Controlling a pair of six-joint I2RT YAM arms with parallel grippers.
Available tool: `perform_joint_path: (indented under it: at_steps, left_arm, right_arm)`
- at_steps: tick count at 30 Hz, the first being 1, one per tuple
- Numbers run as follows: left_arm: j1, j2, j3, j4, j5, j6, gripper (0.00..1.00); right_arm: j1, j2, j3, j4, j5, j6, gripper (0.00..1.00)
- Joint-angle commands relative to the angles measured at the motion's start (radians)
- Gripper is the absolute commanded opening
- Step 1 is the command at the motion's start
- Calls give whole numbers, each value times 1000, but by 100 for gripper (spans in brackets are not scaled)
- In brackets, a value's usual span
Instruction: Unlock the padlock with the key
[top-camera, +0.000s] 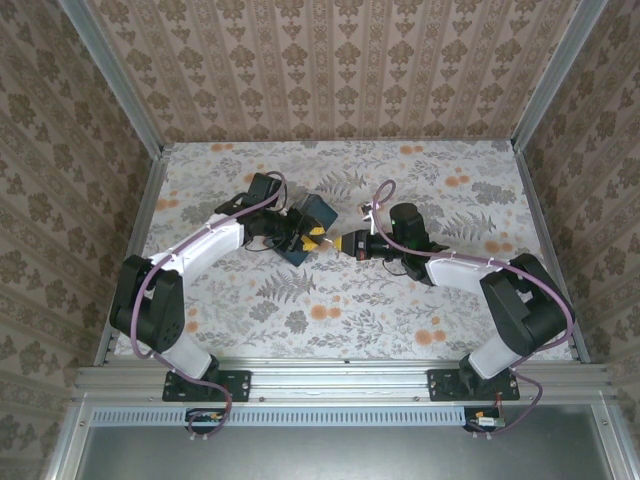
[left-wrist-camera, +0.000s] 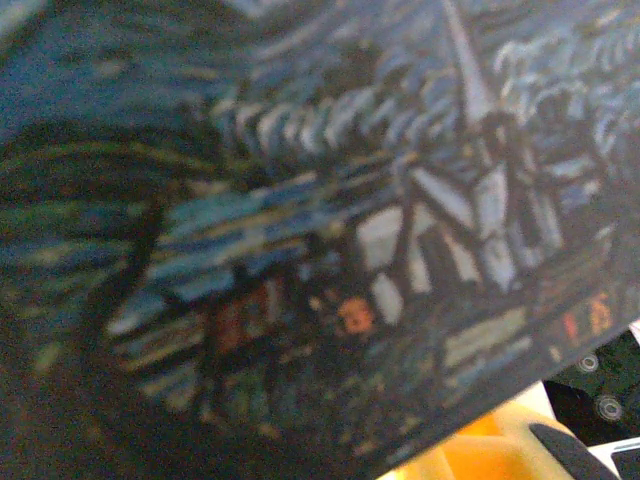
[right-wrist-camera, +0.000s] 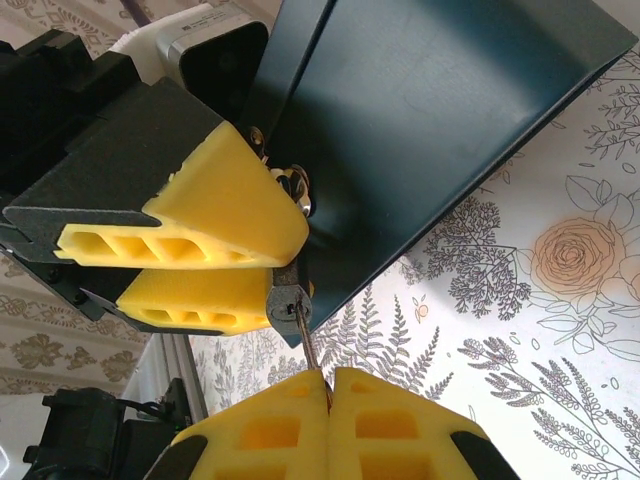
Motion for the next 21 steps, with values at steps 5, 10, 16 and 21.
perform_joint_path:
  at_steps: [5,10,16,21]
  left_arm:
    - [0,-48,0,-26,10,-13,16]
    - [-6,-48,6,-29,10,-19,16]
    - [-9,-46,2,-22,10,-33,16]
    - [-13,-49,0,-18,10,-47,16]
  right_arm:
    - [12,7,9,43,7,3,0]
    - [25,18,16,59,2,3,0]
    - [37,33,23,77,4,8,0]
    - [42,39,17,110,4,13,0]
